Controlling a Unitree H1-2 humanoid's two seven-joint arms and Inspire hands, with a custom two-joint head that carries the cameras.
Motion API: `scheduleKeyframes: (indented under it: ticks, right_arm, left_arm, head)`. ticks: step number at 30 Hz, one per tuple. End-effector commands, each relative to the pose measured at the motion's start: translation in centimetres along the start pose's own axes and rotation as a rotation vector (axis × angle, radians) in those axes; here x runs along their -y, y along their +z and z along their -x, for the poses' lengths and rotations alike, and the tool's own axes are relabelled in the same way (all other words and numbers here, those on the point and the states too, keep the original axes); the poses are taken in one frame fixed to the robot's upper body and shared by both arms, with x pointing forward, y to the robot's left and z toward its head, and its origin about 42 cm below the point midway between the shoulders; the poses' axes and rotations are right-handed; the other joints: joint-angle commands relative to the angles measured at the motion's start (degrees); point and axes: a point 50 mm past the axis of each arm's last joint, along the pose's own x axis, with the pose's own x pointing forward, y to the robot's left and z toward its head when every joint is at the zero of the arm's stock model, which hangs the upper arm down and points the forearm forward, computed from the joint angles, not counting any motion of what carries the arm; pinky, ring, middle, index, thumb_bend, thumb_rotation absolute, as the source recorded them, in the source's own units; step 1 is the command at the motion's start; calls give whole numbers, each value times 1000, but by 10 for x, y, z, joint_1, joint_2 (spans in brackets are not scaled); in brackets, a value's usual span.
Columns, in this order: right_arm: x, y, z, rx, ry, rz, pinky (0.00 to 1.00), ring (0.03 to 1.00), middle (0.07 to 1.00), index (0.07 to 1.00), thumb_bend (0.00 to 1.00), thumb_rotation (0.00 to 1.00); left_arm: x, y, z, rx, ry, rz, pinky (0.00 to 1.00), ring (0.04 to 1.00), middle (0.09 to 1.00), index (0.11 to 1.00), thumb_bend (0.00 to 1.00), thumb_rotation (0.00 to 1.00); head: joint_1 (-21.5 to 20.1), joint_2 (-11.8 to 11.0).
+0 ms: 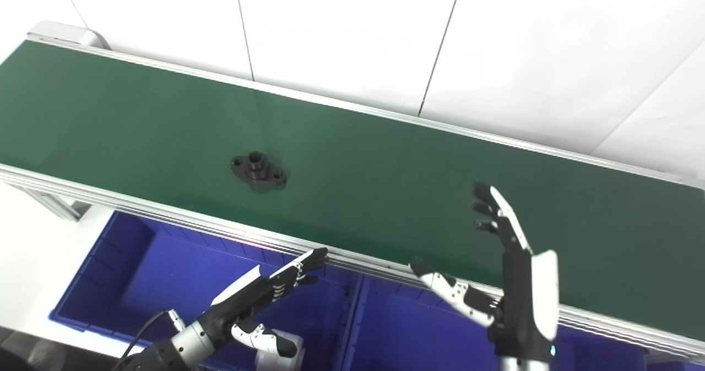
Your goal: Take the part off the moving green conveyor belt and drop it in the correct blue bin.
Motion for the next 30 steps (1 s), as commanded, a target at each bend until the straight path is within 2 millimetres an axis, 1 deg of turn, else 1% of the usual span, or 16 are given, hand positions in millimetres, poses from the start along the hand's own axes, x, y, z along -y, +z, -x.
scheduleKeyframes:
  ticks: [1,2,3,7,9,13,16,19,20,21,22,23,24,25,26,30]
  right_arm:
    - [4,8,-8,30,0,7,681,788,842,854,744,348]
    - [4,8,-11,32,8,8,709,798,841,860,742,348]
    - [4,8,-17,37,20,12,712,800,841,860,742,348]
    - [3,8,-31,38,50,21,723,803,840,860,749,369]
    - [3,8,-39,34,65,31,727,804,840,860,752,381]
    - [1,8,-59,43,95,59,723,797,837,859,749,387]
    - [-2,7,-72,44,119,61,725,799,842,864,753,377]
    - [-7,9,-84,33,141,102,706,795,848,871,760,405]
    - [-9,10,-88,32,146,120,700,794,847,869,761,412]
    - [-11,11,-91,32,149,131,698,793,846,869,762,413]
    - [-14,12,-96,32,155,142,697,793,846,868,762,415]
    - [-17,13,-99,31,159,148,701,797,845,866,765,410]
    - [-20,14,-103,28,164,153,704,801,845,864,768,407]
    - [-23,14,-107,20,169,162,707,803,846,863,771,407]
    - [-28,14,-111,13,177,171,709,805,848,863,776,412]
    - [-39,14,-123,-14,204,182,704,804,851,866,788,417]
  left_arm:
    - [-2,6,-4,44,12,4,940,1000,1000,1000,806,626]
    - [-2,5,-5,45,12,11,941,1000,1000,1000,805,648]
    - [-1,4,-5,42,11,15,942,1000,1000,1000,805,650]
    - [-1,2,-7,31,22,0,907,997,1000,997,821,716]
    - [-1,2,-8,28,19,-1,909,999,1000,998,815,739]
    - [-1,0,-8,22,3,11,921,1000,1000,994,792,761]
    - [-2,0,-8,29,-6,3,895,998,1000,993,786,770]
    - [-4,-2,-8,33,-10,-11,872,988,1000,992,792,772]
    - [-5,-2,-7,32,-11,-17,863,986,1000,992,796,774]
    - [-6,-2,-7,32,-12,-20,860,986,1000,992,797,775]
    - [-7,-3,-6,33,-12,-20,858,986,1000,992,798,775]
    - [-8,-3,-6,33,-12,-19,871,988,1000,994,797,766]
    - [-10,-4,-5,33,-11,-19,881,990,1000,995,797,761]
    - [-11,-4,-5,31,-12,-22,885,992,1000,997,798,760]
    - [-12,-4,-4,32,-14,-23,894,996,1000,999,809,768]
    - [-17,-4,-2,35,-19,-6,915,1000,1000,1000,824,757]
  head:
    - [0,0]
    - [0,0]
    - [0,-2]
    - [0,-4]
    - [0,-7]
    - [-4,-9]
    - [-13,-11]
    - [-37,-14]
    - [-57,-15]
    - [-57,-15]
    - [-82,-17]
    - [-85,-17]
    - [-103,-19]
    - [-106,-19]
    - [-124,-20]
    - [-134,-21]
